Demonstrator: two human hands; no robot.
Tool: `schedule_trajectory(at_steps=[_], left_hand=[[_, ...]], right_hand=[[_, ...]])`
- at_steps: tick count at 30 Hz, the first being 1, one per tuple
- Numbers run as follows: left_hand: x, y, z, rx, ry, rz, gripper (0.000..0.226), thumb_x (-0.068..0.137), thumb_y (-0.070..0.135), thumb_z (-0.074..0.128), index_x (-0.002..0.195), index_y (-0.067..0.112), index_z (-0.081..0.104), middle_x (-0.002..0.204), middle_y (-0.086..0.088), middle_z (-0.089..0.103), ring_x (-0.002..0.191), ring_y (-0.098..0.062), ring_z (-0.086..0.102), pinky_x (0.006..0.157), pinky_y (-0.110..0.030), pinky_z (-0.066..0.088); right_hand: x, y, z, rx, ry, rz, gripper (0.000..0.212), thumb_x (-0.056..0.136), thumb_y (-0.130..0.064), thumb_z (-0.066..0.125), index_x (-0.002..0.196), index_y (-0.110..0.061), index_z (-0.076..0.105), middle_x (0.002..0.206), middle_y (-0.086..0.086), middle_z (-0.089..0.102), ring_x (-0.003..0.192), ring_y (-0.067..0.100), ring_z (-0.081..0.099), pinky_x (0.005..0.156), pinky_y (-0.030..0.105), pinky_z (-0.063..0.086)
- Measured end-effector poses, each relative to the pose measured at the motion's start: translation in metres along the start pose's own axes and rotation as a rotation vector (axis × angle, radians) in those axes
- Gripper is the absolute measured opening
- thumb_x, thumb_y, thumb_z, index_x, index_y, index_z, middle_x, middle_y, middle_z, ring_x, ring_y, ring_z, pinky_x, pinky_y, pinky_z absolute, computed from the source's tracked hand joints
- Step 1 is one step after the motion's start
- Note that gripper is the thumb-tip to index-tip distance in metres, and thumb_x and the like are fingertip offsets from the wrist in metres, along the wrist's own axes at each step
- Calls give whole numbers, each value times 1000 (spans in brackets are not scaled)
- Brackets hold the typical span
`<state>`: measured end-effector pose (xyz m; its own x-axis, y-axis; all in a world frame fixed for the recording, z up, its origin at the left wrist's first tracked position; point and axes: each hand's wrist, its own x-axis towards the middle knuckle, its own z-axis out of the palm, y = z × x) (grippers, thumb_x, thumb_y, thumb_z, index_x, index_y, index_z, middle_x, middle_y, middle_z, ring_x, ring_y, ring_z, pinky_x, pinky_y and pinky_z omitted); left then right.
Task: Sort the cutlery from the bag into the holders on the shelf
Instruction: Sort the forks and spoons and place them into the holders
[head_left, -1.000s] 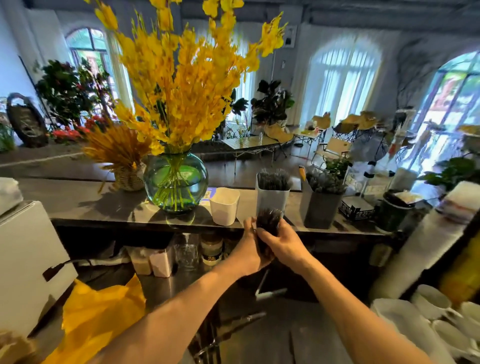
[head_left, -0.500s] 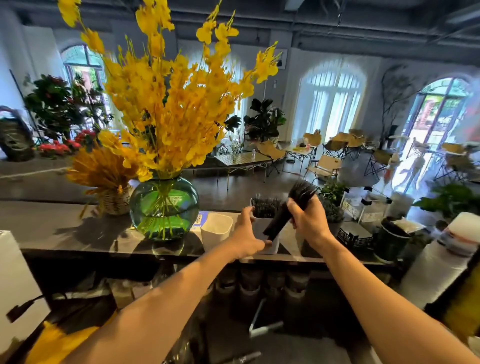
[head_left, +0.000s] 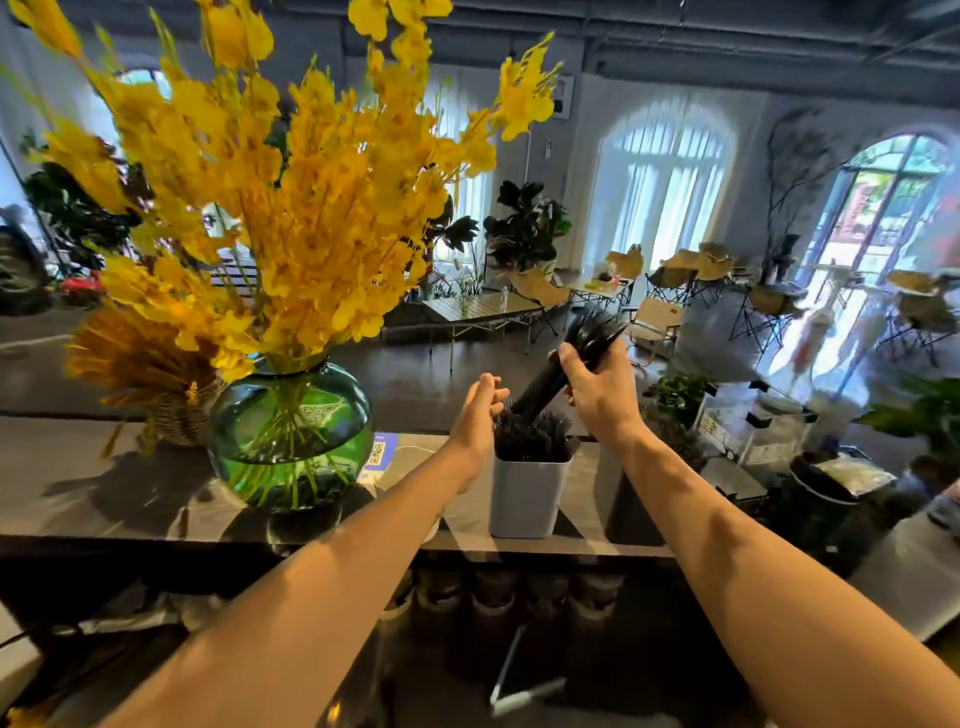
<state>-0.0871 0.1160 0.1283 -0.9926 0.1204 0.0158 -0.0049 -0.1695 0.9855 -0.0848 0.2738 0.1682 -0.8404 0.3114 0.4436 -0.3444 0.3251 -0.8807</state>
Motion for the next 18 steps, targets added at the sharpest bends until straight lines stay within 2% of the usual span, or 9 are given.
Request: schedule_trajectory(at_steps=[4, 7, 9, 13, 15, 18], left_hand=[[17, -9, -1, -120, 50, -45, 56, 108, 49, 22, 130, 8, 53, 122, -10, 60, 95, -15, 53, 80, -29, 42], [26, -17, -3, -143, 48, -56, 67, 107, 55, 21, 137, 3, 52, 130, -17, 60, 111, -29, 57, 93, -36, 45], [25, -18, -2, -168, 36, -60, 69, 106, 56, 20, 140, 3, 49, 127, -18, 60, 117, -29, 57, 89, -32, 49], [27, -24, -3, -138, -11, -60, 75, 104, 61, 19, 143, 3, 48, 137, -15, 60, 128, -26, 56, 87, -28, 49], [26, -27, -3, -121, -52, -52, 77, 103, 64, 17, 137, 6, 54, 132, -14, 64, 124, -23, 60, 88, -28, 50], [23, -27, 0, -101, -114, -37, 73, 104, 60, 11, 127, 12, 61, 115, -4, 72, 104, -8, 70, 77, -19, 54]], right_hand=[[12, 3, 15, 15, -25, 27, 28, 97, -30, 67, 117, -15, 56, 102, 6, 71, 91, 24, 70, 84, 49, 60], [17, 11, 25, 5, -76, 5, 21, 94, -33, 68, 109, -24, 56, 102, 5, 72, 95, 20, 71, 90, 48, 58], [20, 18, 29, -11, -100, 5, 18, 93, -34, 68, 104, -32, 55, 102, 3, 73, 97, 19, 71, 92, 48, 58], [23, 27, 33, -33, -129, 13, 16, 93, -31, 68, 101, -31, 55, 100, 1, 73, 94, 18, 72, 89, 50, 59], [21, 26, 34, -53, -129, 2, 15, 95, -26, 69, 103, -27, 56, 96, -1, 70, 89, 17, 71, 87, 47, 59], [20, 25, 35, -110, -165, 26, 18, 96, -23, 68, 109, -19, 56, 98, -2, 69, 90, 16, 68, 86, 37, 56]])
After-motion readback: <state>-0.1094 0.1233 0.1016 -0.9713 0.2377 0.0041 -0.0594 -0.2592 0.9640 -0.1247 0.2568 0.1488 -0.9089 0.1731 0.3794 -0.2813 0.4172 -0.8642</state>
